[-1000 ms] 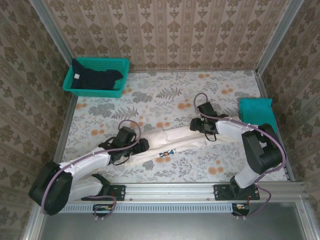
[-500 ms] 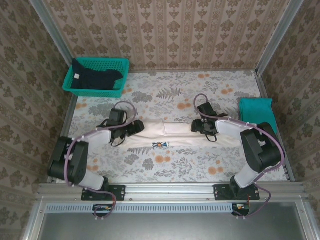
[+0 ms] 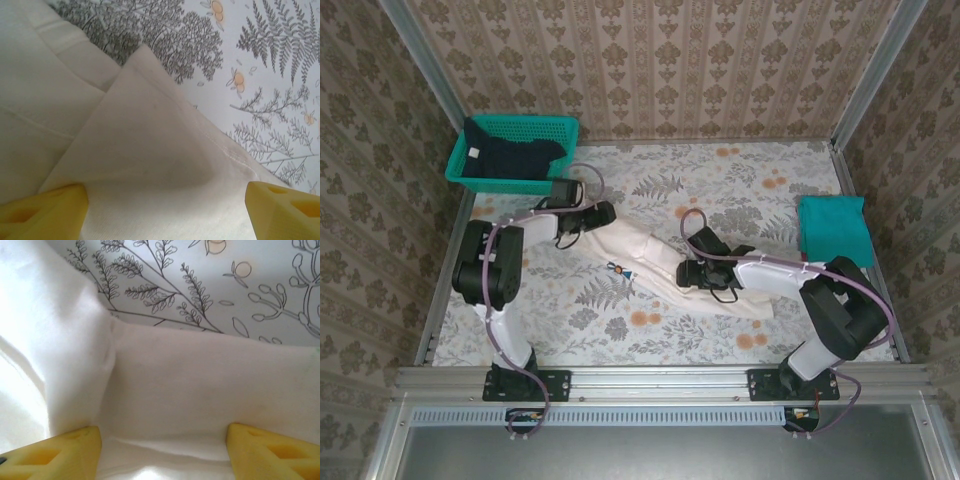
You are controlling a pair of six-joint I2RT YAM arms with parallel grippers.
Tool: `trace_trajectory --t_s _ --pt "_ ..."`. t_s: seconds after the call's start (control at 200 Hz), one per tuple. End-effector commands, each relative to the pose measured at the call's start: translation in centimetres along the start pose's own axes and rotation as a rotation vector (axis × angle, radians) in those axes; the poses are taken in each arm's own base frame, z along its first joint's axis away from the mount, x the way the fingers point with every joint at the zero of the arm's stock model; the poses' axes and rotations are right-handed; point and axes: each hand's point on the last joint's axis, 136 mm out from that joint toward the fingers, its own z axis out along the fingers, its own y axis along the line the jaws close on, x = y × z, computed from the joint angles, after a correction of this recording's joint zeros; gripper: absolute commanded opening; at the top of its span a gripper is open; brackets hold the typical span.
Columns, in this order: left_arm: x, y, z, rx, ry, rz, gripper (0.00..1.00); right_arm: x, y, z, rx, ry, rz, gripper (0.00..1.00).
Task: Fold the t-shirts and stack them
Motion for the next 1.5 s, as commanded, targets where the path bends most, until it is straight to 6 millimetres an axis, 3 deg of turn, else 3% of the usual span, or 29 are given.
trace_trajectory --t_s 0.0,0.105,0.21,0.36,0.485,0.565,0.675,0.8,0.89,1.085,1.495 --pt "1.6 0.8 0.1 -0.038 0.079 0.001 0.84 -0.8 -1.5 -2.3 0.057 -0.066 0.031 0.67" --pt "1.0 0.5 -1.9 -0.066 0.045 0.045 0.84 -2.7 -4.2 -5.9 0.124 -0.198 0.083 0.68" --pt "1.0 0.5 -3.9 -0.087 0.021 0.068 0.84 -2.6 -8.5 -8.3 0.183 -0.247 0.216 0.69" --pt "1.0 -0.7 -6.2 -0.044 -0.032 0.091 0.84 0.8 -15.7 -9.8 0.295 -0.188 0.452 0.75" --pt "1.4 -0.3 -6.4 -0.046 -0.046 0.081 0.84 2.9 -17.8 -9.1 0.270 -0.117 0.576 0.79" --pt "1.6 -0.3 -6.5 -0.035 -0.046 0.068 0.83 2.9 -17.5 -8.5 0.225 -0.091 0.574 0.78" --pt "1.6 -1.6 -6.1 -0.005 -0.051 0.081 0.83 0.8 -15.9 -8.7 0.147 -0.109 0.504 0.75" --pt "2.2 -1.3 -3.5 -0.008 0.009 0.065 0.83 -1.8 -13.9 -8.4 0.061 -0.130 0.429 0.74" --pt "2.4 -1.4 -1.3 0.009 0.050 0.045 0.83 -2.2 -12.7 -7.6 0.040 -0.090 0.377 0.74" --pt "2.1 -2.4 3.2 0.018 0.153 0.050 0.83 -1.4 -9.2 -5.6 0.021 -0.033 0.233 0.73" --pt "-1.9 -7.4 10.7 0.066 0.248 0.154 0.83 2.9 -3.5 -0.7 -0.025 0.109 0.118 0.73"
